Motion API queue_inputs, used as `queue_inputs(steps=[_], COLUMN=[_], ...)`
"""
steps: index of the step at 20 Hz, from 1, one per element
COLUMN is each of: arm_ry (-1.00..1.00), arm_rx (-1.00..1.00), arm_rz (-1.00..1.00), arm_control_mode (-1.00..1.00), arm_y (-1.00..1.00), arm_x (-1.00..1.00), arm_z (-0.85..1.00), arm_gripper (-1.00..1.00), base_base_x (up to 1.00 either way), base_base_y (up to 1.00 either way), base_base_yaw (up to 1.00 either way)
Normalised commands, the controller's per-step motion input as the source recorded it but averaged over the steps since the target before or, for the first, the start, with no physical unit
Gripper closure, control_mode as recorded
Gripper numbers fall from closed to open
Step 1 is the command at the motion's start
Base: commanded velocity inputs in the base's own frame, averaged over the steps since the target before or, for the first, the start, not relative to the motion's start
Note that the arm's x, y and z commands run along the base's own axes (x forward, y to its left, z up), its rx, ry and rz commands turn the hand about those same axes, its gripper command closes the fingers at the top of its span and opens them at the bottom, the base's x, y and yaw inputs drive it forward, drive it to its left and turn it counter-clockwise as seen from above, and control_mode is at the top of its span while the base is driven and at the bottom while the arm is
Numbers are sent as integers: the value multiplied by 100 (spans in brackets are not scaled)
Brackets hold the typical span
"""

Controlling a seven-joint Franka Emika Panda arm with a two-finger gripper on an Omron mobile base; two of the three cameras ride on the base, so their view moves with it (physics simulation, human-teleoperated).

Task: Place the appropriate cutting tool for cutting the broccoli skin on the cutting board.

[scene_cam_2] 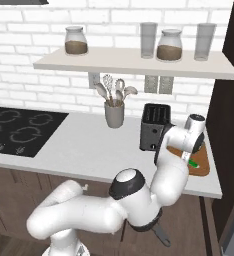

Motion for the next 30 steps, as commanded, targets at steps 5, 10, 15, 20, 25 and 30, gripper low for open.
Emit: queue_inputs(steps=[5,10,15,20,25,30], arm_ry=[0,-2,-9,-1,0,0], arm_rx=[0,0,0,0,0,-3], arm_rz=[0,0,1,1,0,0], arm_control_mode=[-100,-100,-100,-100,-100,-100], arm_y=[4,3,23,59,80,87], arm_x=[0,-32,-73,-78,-86,-89], arm_z=[-52,26,77,50,21,14], arm_gripper=[-100,-100,-100,-100,-100,-100], base_base_x=[0,0,0,0,0,0], base_base_y=[0,0,0,0,0,0], base_base_yaw=[0,0,0,0,0,0])
